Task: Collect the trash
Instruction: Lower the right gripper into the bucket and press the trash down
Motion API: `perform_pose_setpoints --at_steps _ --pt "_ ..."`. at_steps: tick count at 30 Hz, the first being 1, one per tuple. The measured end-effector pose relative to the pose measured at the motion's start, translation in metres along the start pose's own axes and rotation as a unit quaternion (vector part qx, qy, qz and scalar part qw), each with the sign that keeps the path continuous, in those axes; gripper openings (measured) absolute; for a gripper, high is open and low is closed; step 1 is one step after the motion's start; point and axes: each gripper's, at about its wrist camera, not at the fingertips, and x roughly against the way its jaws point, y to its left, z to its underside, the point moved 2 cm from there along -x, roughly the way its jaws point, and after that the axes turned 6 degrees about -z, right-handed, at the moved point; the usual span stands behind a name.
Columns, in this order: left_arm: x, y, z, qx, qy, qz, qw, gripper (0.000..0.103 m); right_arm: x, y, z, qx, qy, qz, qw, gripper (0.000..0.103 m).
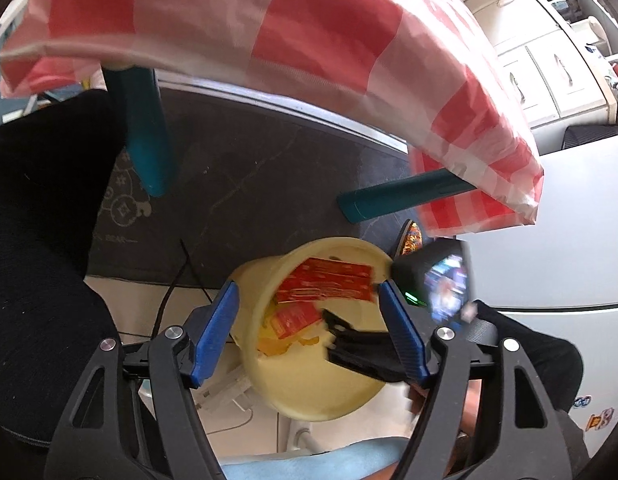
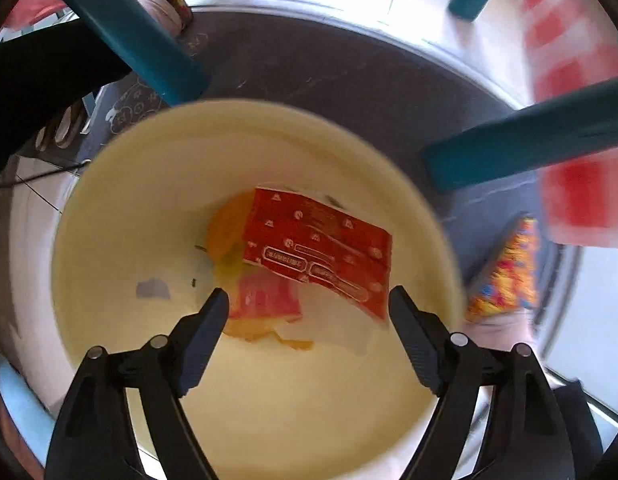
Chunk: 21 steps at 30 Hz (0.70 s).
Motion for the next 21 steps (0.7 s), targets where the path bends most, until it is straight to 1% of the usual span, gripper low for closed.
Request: perform_pose_setpoints --at_steps 1,2,3,4,5,6,7,8,11,13,14,15,16,17,19,20,21 --pt "-0.002 0.001 0.001 0.0 0.001 0.0 1.0 0.069 -0.006 0.005 -0.003 0.008 -0.006 0.003 1.0 0.077" --pt "-0.002 0.001 0.001 -0.001 0.002 0.0 1.0 0.069 -0.01 0.011 -0.004 0.02 -0.006 -0.006 1.0 0.062" --pt "-0.003 0.001 0.001 0.0 0.002 0.0 1.0 0.069 -0.015 0.016 -0.003 0.024 0.014 -0.048 0.998 0.044" --pt "-0.003 0.001 0.001 0.002 0.001 -0.001 1.0 0.069 -0.018 0.018 0.001 0.013 0.032 -0.077 0.996 0.019" --pt "-0.004 0.002 0.0 0.006 0.001 -0.001 1.0 0.069 -0.016 0.019 0.004 0.011 0.034 -0.09 0.995 0.015" --pt "-0.004 0.002 0.0 0.009 0.001 -0.001 1.0 0.069 -0.01 0.019 0.008 0.018 0.031 -0.092 0.995 0.015" --pt "-0.005 0.002 0.0 0.011 0.002 -0.002 0.9999 0.069 -0.005 0.019 0.01 0.022 0.028 -0.094 0.995 0.012" --pt "-0.006 0.001 0.0 0.011 0.004 -0.004 0.9999 0.069 0.008 0.017 0.013 0.021 0.015 -0.102 0.994 0.01" --pt "-0.006 0.001 0.001 0.007 0.004 -0.008 0.9999 0.069 0.043 0.007 0.018 0.008 -0.023 -0.109 0.994 0.009" --pt "-0.006 0.001 0.001 0.007 0.003 -0.011 0.9999 0.069 0.063 -0.003 0.023 0.002 -0.042 -0.102 0.994 0.009" --pt "-0.006 0.002 0.001 0.008 0.003 -0.012 0.9999 0.069 0.067 -0.005 0.024 -0.002 -0.046 -0.097 0.994 0.013" --pt "-0.006 0.002 0.001 0.009 0.002 -0.012 0.9999 0.069 0.068 -0.008 0.025 -0.01 -0.049 -0.091 0.995 0.023" --pt "-0.006 0.002 0.001 0.01 0.002 -0.013 0.9999 0.069 0.067 -0.01 0.027 -0.019 -0.048 -0.083 0.995 0.062" --pt "-0.006 0.003 0.002 0.01 0.001 -0.013 0.9999 0.069 0.064 -0.009 0.027 -0.019 -0.052 -0.064 0.996 0.075" --pt "-0.004 0.003 0.003 0.009 -0.002 -0.014 0.9999 0.069 0.051 -0.012 0.022 -0.007 -0.041 -0.05 0.998 0.074" --pt "-0.003 0.003 0.004 0.009 -0.003 -0.014 0.9999 0.069 0.044 -0.008 0.02 -0.001 -0.039 -0.039 0.998 0.075" --pt "-0.002 0.004 0.004 0.01 -0.003 -0.014 0.9998 0.069 0.037 0.002 0.016 0.018 -0.039 -0.025 0.999 0.074"
